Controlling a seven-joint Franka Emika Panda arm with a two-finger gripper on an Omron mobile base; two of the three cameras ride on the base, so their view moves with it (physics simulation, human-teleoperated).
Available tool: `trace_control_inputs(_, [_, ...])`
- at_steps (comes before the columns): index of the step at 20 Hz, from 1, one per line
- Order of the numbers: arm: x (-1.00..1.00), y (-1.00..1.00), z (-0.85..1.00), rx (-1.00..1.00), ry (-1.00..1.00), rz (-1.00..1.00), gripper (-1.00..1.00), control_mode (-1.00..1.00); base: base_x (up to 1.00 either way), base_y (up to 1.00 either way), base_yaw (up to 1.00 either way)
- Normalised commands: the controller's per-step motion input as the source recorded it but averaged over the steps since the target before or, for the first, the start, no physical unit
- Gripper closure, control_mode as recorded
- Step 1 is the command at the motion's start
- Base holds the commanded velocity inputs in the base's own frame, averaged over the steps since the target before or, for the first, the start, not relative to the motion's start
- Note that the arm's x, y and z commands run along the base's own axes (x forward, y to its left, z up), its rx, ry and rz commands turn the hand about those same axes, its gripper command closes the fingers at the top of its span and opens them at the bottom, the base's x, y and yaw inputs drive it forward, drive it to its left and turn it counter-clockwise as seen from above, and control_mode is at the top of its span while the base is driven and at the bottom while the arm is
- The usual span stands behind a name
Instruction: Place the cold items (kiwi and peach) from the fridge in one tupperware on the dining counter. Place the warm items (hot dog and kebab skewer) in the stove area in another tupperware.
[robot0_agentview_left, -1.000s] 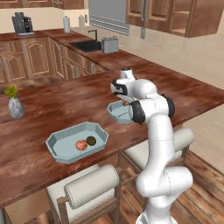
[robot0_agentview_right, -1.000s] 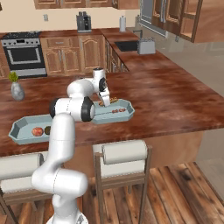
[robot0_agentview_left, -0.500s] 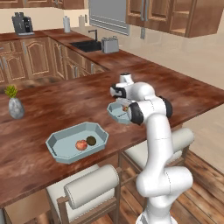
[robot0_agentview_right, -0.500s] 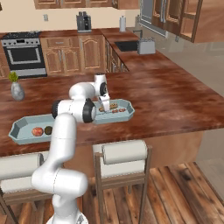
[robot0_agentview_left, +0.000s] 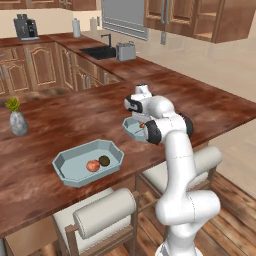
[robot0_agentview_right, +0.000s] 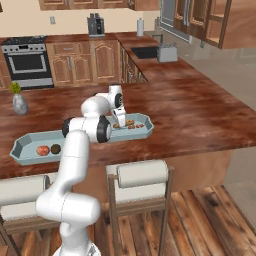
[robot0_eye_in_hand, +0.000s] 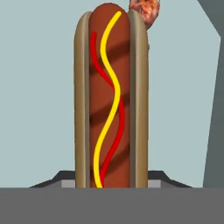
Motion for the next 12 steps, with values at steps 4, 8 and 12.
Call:
trace_control_inputs(4, [0.0,0.0,-0.21,0.0,0.08,0.0,-1.0,-1.0,0.0,0.0,0.0])
trace_control_inputs(8, [0.0,0.0,-0.07,0.0,0.04,0.0,-1.0,-1.0,0.0,0.0,0.0])
trace_control_inputs(12, [-0.1,0.0,0.0,0.0,0.0,0.0,-1.0,-1.0,0.0,0.0,0.0])
